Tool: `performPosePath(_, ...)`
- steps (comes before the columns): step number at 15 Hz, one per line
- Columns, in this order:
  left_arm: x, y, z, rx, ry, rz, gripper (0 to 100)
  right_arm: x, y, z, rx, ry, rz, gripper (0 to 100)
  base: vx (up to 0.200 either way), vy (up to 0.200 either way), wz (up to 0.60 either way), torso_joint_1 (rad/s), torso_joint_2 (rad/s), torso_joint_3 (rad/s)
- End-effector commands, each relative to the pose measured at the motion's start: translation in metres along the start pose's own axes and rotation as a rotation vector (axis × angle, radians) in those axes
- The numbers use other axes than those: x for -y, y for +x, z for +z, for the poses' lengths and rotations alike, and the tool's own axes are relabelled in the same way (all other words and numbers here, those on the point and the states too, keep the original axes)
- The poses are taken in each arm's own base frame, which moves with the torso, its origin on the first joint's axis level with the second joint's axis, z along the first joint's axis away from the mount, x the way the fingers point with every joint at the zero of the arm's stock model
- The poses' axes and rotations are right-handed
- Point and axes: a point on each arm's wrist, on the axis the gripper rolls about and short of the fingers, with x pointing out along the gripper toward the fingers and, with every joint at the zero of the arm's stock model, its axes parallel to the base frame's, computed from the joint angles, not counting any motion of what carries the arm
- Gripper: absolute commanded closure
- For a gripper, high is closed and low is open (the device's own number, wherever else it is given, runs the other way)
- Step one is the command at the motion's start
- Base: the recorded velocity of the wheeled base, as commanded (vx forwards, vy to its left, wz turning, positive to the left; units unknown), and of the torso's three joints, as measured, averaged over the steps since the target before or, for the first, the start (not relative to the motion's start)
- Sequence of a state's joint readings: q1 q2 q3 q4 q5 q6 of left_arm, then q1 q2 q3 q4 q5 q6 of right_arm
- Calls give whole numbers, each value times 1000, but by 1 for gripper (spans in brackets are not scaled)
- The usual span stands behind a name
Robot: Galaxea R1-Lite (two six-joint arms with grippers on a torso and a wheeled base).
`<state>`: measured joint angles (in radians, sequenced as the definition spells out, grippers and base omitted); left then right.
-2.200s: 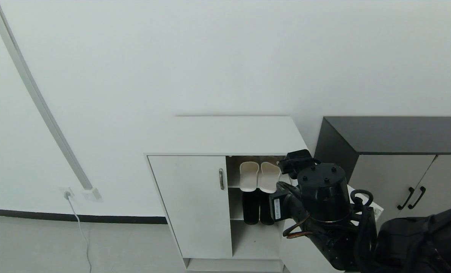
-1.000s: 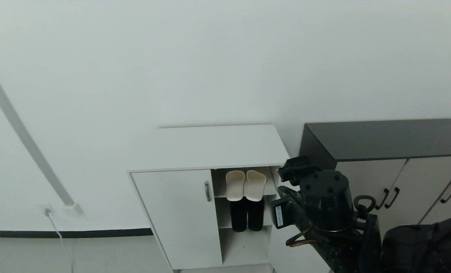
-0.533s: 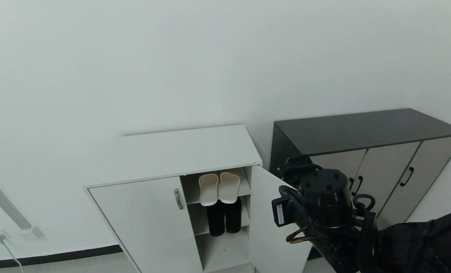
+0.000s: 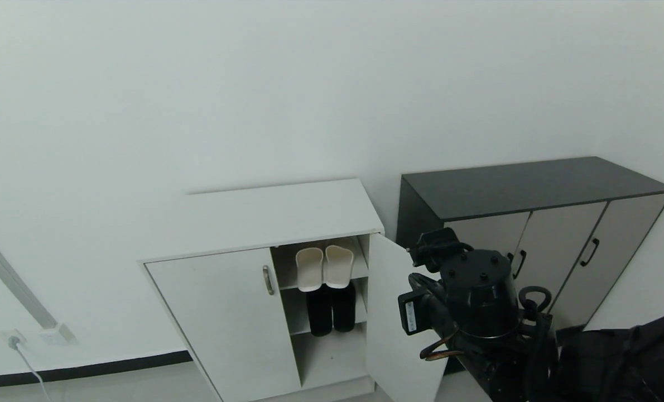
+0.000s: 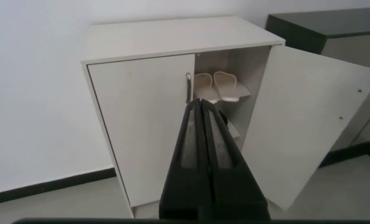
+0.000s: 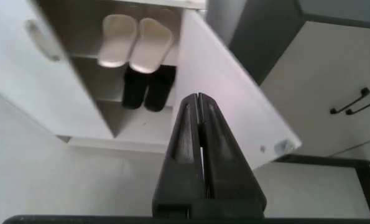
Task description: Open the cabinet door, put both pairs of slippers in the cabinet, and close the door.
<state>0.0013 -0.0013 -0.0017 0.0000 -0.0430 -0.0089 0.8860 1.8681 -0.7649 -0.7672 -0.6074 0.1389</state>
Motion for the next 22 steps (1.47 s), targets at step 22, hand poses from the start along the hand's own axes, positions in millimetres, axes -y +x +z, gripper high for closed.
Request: performPosePath(22,0,0,0,-1,0,-1,100,110,172,-30,-107,86,-144,100,0,0,0,0,0,0)
